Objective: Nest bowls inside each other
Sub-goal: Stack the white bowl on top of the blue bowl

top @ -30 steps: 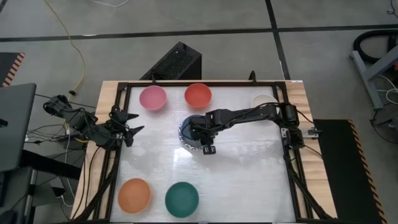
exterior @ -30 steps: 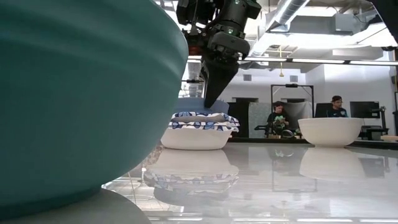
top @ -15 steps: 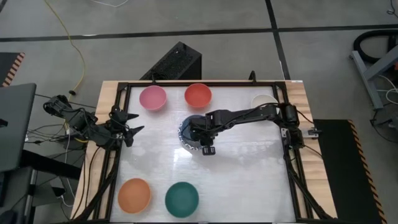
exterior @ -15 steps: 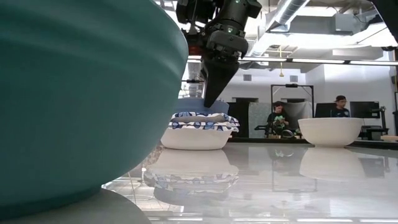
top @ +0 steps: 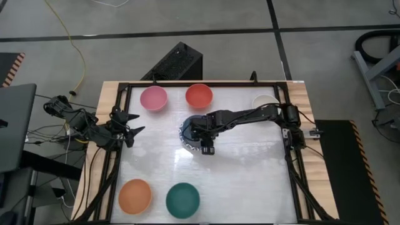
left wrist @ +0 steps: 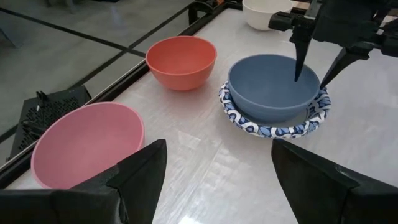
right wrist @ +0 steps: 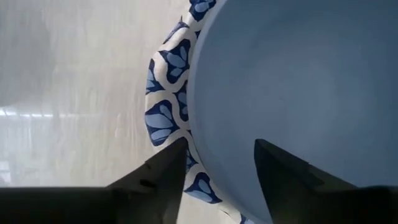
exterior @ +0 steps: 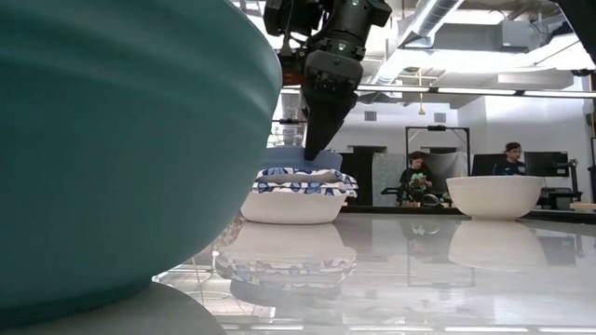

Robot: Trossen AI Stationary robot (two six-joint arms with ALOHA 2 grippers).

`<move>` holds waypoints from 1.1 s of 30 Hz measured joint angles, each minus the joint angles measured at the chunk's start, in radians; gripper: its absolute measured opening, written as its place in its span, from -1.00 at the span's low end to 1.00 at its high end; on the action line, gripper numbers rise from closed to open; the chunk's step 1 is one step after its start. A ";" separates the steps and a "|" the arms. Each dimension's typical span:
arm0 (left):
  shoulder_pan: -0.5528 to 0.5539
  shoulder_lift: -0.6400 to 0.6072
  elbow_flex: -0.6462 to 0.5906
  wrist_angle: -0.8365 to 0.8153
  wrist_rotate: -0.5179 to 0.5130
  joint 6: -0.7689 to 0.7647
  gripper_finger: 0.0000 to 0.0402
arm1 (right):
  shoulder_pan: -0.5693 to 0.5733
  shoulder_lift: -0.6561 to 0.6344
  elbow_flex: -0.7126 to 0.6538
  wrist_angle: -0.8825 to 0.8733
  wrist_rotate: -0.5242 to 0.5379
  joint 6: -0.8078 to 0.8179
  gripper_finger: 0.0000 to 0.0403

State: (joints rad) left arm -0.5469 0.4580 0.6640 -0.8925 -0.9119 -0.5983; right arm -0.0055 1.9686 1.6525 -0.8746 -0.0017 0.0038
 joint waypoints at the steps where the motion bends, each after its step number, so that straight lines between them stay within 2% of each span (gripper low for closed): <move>1: 0.000 0.000 0.000 0.000 0.000 0.000 0.39 | 0.002 0.000 0.000 0.004 0.000 0.000 0.09; 18: 0.000 0.000 0.000 0.000 0.000 0.000 0.39 | 0.011 -0.008 0.004 0.038 -0.003 0.015 0.11; 27: 0.000 0.000 0.000 0.000 0.000 0.000 0.39 | 0.007 -0.013 0.112 -0.023 0.002 0.015 0.11; 29: 0.000 0.000 0.000 0.000 0.000 0.000 0.39 | 0.001 -0.014 0.139 -0.054 0.036 0.035 0.11; 33: 0.000 0.000 0.000 0.000 0.000 0.000 0.39 | -0.025 -0.014 0.193 -0.183 0.220 0.239 0.10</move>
State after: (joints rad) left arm -0.5472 0.4583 0.6640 -0.8928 -0.9117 -0.5981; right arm -0.0309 1.9549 1.8460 -1.0579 0.2183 0.2432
